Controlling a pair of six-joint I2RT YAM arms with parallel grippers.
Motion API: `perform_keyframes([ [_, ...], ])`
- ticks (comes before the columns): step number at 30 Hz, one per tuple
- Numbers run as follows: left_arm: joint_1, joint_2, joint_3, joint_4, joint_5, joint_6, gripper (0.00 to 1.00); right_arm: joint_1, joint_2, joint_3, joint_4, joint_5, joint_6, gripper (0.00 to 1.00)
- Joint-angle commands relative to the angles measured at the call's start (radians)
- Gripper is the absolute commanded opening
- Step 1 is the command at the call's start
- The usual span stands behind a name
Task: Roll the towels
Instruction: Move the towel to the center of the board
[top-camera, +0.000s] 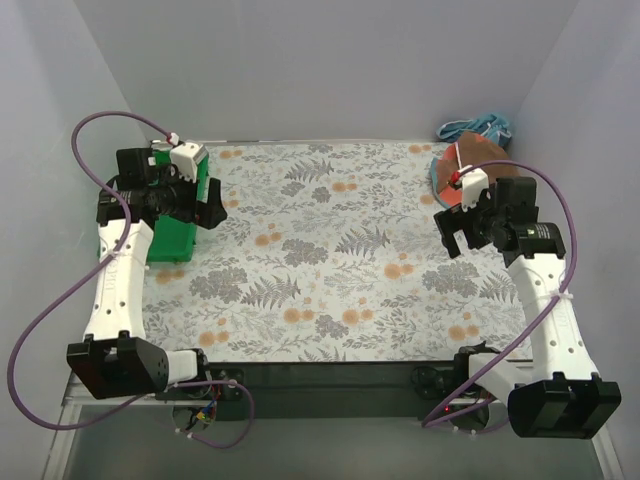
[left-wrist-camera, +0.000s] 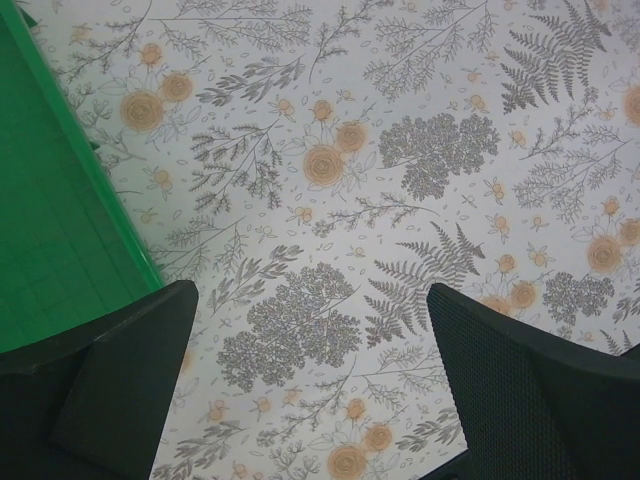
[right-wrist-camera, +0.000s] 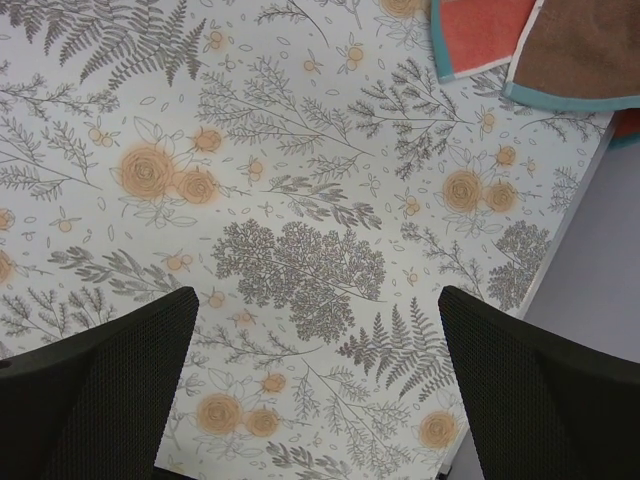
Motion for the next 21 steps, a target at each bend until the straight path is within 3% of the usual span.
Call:
perform_keyframes([
  [1,0.0,-0.024,0.021,0.03,-0.051,-0.012,0.98,-0.005,0.059,0.054,0.016,0.048,-0.021,0.99],
  [6,0.0,0.001,0.05,0.04,-0.062,-0.002,0.98,-0.056,0.257,0.179,0.022,0.083,-0.034,0.99],
  [16,0.0,0.065,0.075,0.036,-0.072,0.005,0.98,-0.15,0.786,0.622,0.015,0.105,-0.041,0.99],
  [21,0.0,0.081,0.072,0.024,-0.1,0.017,0.98,-0.159,0.948,0.79,0.018,0.071,-0.018,0.99],
])
